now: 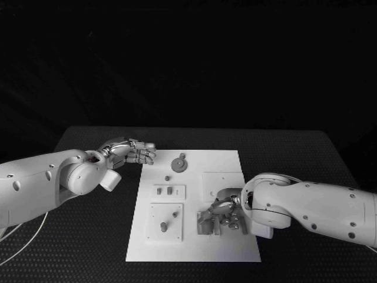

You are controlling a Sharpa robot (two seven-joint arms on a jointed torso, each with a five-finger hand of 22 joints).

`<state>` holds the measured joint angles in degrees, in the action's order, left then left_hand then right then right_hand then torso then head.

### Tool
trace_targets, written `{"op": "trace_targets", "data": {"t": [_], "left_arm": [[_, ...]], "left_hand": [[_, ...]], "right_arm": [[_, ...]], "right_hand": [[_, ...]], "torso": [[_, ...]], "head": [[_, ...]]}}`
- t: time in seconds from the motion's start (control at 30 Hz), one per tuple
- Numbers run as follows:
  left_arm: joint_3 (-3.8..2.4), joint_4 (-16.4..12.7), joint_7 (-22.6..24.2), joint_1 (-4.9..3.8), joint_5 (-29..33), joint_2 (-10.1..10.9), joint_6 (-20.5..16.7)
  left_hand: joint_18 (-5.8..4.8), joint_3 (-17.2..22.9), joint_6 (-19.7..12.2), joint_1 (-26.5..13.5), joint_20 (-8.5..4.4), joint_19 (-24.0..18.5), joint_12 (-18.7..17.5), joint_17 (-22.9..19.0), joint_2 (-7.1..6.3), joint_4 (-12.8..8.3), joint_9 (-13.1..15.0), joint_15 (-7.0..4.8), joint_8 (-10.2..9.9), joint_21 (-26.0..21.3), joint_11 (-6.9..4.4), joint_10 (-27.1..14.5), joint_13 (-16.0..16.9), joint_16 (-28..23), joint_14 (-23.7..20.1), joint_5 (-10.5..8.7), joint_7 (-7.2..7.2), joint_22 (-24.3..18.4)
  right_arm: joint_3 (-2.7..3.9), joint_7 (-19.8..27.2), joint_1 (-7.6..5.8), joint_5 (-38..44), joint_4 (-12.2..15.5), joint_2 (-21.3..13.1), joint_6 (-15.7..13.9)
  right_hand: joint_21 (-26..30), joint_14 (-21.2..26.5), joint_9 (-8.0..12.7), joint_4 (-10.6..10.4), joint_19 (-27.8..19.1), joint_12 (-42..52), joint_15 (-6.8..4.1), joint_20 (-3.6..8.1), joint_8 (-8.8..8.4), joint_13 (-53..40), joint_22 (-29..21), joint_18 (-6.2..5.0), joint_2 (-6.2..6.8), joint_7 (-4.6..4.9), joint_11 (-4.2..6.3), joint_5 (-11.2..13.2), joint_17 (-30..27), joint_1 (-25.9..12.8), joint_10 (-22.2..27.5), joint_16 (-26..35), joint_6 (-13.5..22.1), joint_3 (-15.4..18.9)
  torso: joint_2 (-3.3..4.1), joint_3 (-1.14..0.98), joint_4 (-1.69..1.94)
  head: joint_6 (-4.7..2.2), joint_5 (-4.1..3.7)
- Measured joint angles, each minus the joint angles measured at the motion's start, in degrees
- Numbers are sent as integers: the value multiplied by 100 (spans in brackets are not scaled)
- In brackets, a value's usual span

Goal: Assemble the parts on the task board

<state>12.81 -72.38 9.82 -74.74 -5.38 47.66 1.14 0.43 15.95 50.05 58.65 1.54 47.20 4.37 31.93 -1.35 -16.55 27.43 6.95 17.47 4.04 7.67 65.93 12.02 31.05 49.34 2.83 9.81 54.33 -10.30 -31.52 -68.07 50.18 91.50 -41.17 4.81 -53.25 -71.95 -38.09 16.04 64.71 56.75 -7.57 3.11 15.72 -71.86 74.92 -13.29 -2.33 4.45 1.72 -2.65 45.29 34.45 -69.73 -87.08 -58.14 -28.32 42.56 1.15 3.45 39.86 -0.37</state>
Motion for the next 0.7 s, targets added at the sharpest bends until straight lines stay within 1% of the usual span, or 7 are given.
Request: {"op": "trace_targets", "data": {"t": [0.1,0.37,0.5,0.53,0.7], "left_arm": [[0,-4,-1,0,0,0,0],[0,-6,-6,0,0,13,1],[0,-11,-8,0,0,15,1],[0,-12,-9,0,0,16,1],[0,-13,-12,0,0,21,3]], "left_hand": [[0,0,0,0,0,0,0,0,0,0,0,0,0,0,0,0,0,0,0,0,0,0],[0,0,0,0,0,0,0,5,0,0,0,0,0,0,0,0,0,0,0,0,0,0],[0,0,0,0,0,0,0,5,0,0,0,0,0,0,0,0,-1,0,0,0,0,0],[0,0,0,0,0,0,0,4,0,0,0,0,0,0,0,0,-1,0,0,0,0,0],[0,0,0,-17,0,0,0,4,-17,0,0,0,0,0,0,0,-1,0,0,0,0,0]], "right_arm": [[-3,-3,0,23,-17,22,-1],[-13,-3,10,72,-68,49,-4],[-12,3,11,76,-78,54,-5],[-12,4,11,76,-78,54,-5],[-12,5,11,80,-77,54,-4]], "right_hand": [[0,1,-2,0,8,22,1,-8,-5,7,0,0,13,7,-13,0,3,-14,12,0,-9,0],[0,5,10,-71,7,22,5,-9,-32,34,0,0,125,7,-16,0,6,-125,22,6,-9,-72],[0,11,-7,-162,5,22,11,-11,-45,48,0,0,218,6,2,0,13,-218,40,22,-10,-112],[0,13,-9,-168,-1,22,13,-16,-55,49,0,0,220,5,2,0,13,-220,40,22,-10,-118],[0,14,-11,-209,-1,22,14,-17,-76,69,-1,0,344,22,1,0,19,-323,41,42,8,-160]], "torso": [[-1,-1,-1],[0,-4,-3],[1,-4,-3],[1,-4,-4],[1,-6,-4]], "head": [[-1,5],[-1,16],[-1,16],[-1,17],[4,25]]}}
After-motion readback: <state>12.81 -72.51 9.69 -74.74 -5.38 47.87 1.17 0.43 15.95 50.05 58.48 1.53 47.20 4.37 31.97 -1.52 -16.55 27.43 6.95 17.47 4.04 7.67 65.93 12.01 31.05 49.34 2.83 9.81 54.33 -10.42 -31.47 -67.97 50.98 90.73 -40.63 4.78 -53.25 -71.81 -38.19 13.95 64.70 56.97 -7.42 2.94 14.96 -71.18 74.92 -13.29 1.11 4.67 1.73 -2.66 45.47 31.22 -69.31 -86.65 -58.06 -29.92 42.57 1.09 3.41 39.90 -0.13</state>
